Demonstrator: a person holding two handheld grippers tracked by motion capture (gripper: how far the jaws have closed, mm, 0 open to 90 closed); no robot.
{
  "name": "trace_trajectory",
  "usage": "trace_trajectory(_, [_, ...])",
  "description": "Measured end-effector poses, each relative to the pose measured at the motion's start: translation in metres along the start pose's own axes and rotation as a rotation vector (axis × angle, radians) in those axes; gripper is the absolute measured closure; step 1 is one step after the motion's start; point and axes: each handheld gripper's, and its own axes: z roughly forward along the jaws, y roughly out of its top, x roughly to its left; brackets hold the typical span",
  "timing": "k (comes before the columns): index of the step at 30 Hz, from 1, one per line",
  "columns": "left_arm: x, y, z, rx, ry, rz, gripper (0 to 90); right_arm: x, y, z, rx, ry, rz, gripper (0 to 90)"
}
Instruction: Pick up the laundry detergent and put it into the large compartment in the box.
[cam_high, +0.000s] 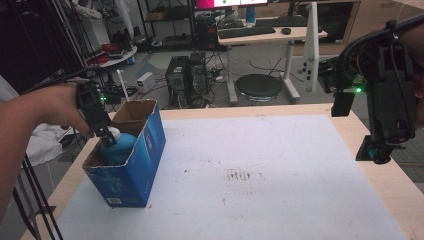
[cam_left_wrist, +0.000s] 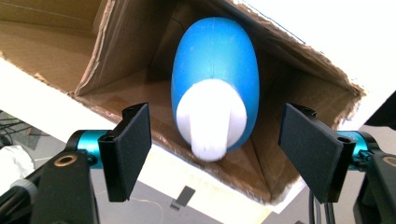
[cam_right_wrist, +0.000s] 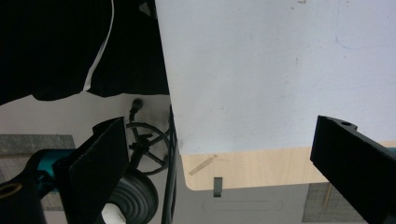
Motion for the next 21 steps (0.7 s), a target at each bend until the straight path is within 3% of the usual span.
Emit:
trace_trajectory(8, [-0.009,0.005,-0.019,-0.003,0.021,0.035,20.5,0.0,0.0,0.0,-0.001,-0.002,-0.005,3.7])
trace_trajectory(11, [-0.016,0.011,-0.027,-0.036,0.007,0.083,20.2,0.001,0.0,-0.001,-0.004,-0.003,-0.001,3.7])
trace_trajectory(16, [-0.026,0.022,-0.032,-0.048,-0.017,0.131,18.3,0.0,0.001,-0.001,-0.002,-0.001,-0.001,3.7])
trace_trajectory(21, [-0.041,0.039,-0.033,-0.033,-0.037,0.184,15.6,0.0,0.003,0.0,-0.002,0.0,-0.007,3.7])
